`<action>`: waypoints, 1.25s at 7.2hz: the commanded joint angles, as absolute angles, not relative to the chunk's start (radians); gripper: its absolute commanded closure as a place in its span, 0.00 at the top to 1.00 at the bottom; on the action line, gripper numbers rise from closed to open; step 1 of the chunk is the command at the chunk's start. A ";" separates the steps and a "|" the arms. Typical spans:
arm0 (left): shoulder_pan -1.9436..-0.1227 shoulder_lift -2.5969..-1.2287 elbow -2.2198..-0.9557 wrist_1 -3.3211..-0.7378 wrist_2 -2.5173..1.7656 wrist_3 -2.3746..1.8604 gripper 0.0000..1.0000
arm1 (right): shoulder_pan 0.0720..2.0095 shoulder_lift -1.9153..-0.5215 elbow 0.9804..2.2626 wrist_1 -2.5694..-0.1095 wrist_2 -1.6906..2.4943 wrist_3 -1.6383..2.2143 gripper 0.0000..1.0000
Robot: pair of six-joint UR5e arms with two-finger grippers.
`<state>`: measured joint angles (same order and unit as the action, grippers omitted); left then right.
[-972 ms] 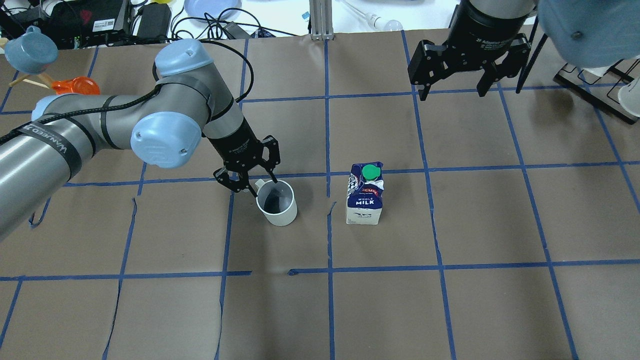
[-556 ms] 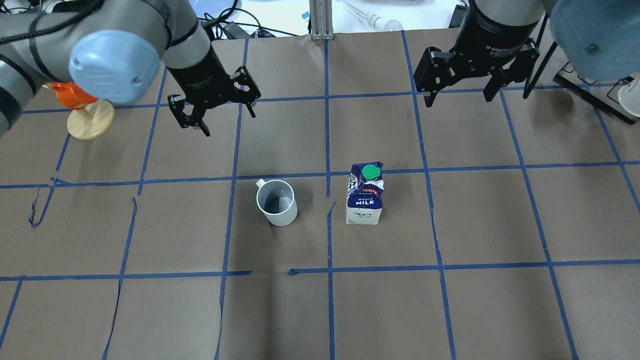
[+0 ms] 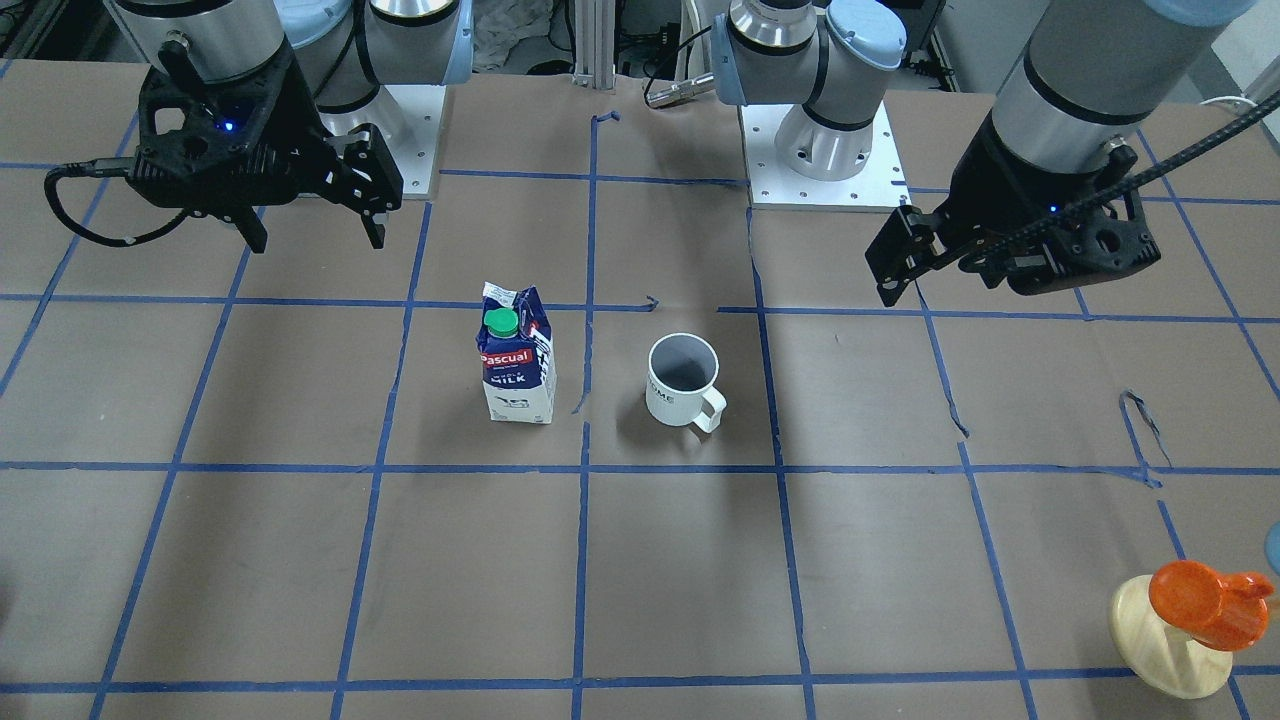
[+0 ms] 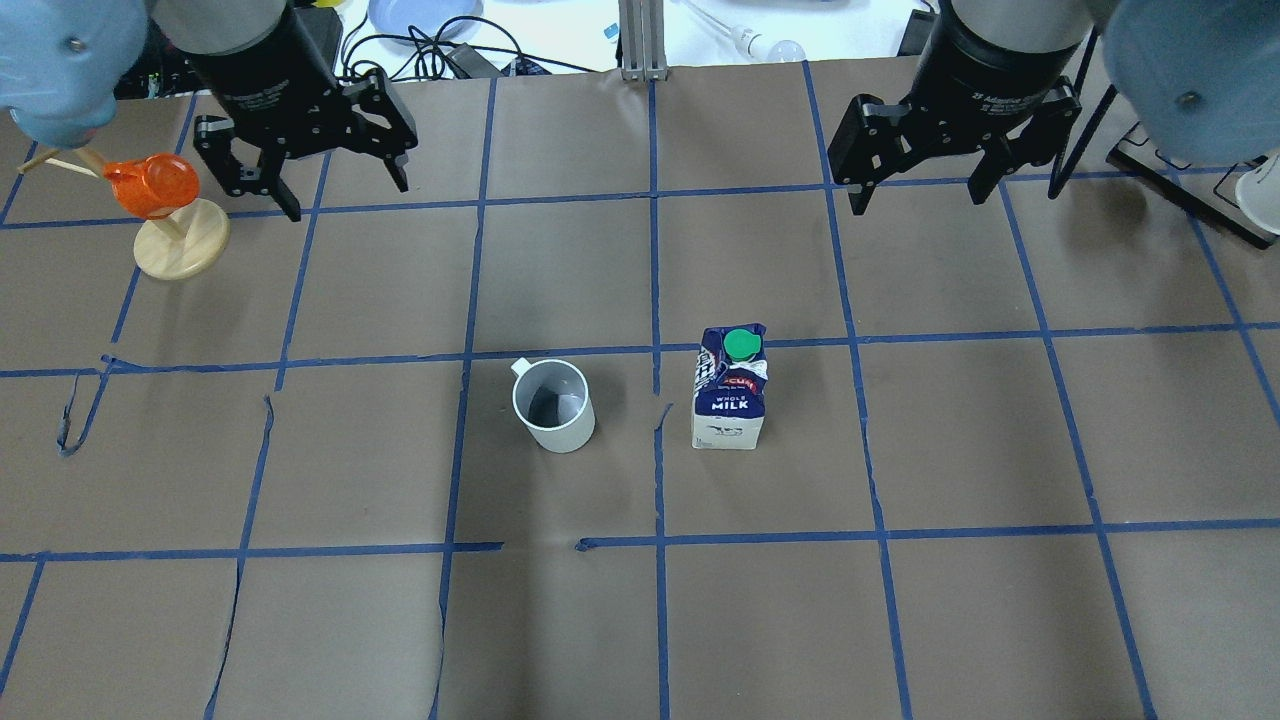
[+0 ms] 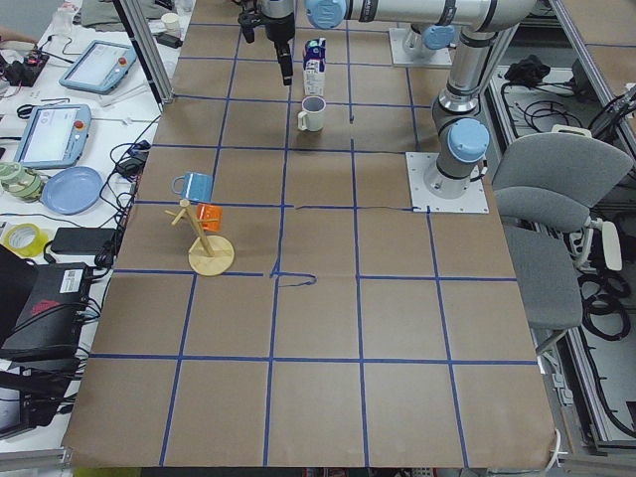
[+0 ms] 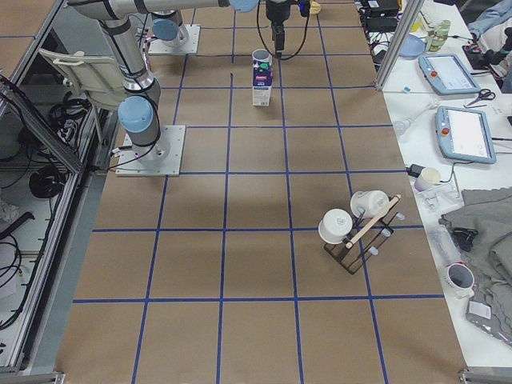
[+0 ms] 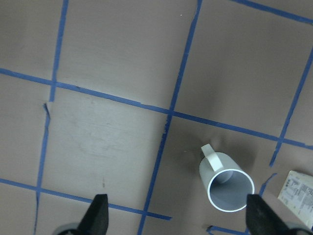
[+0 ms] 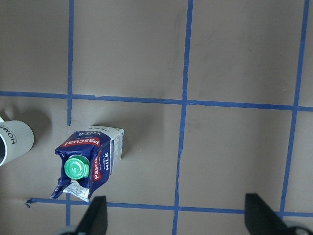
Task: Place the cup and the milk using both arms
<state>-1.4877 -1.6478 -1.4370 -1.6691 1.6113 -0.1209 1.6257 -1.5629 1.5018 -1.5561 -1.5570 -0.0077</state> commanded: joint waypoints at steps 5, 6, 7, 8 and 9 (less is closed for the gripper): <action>-1.485 -1.548 -1.545 -1.661 1.575 -0.115 1.00 | 1.625 -1.563 1.502 -1.557 -1.557 -0.008 1.00; -1.485 -1.548 -1.546 -1.661 1.575 -0.115 1.00 | 1.626 -1.563 1.502 -1.557 -1.557 -0.008 1.00; -1.485 -1.548 -1.548 -1.661 1.575 -0.115 1.00 | 1.626 -1.563 1.502 -1.557 -1.557 -0.008 1.00; -1.485 -1.548 -1.548 -1.661 1.575 -0.117 1.00 | 1.626 -1.563 1.502 -1.557 -1.557 -0.008 1.00; -1.485 -1.548 -1.548 -1.661 1.575 -0.117 1.00 | 1.626 -1.563 1.502 -1.557 -1.557 -0.008 1.00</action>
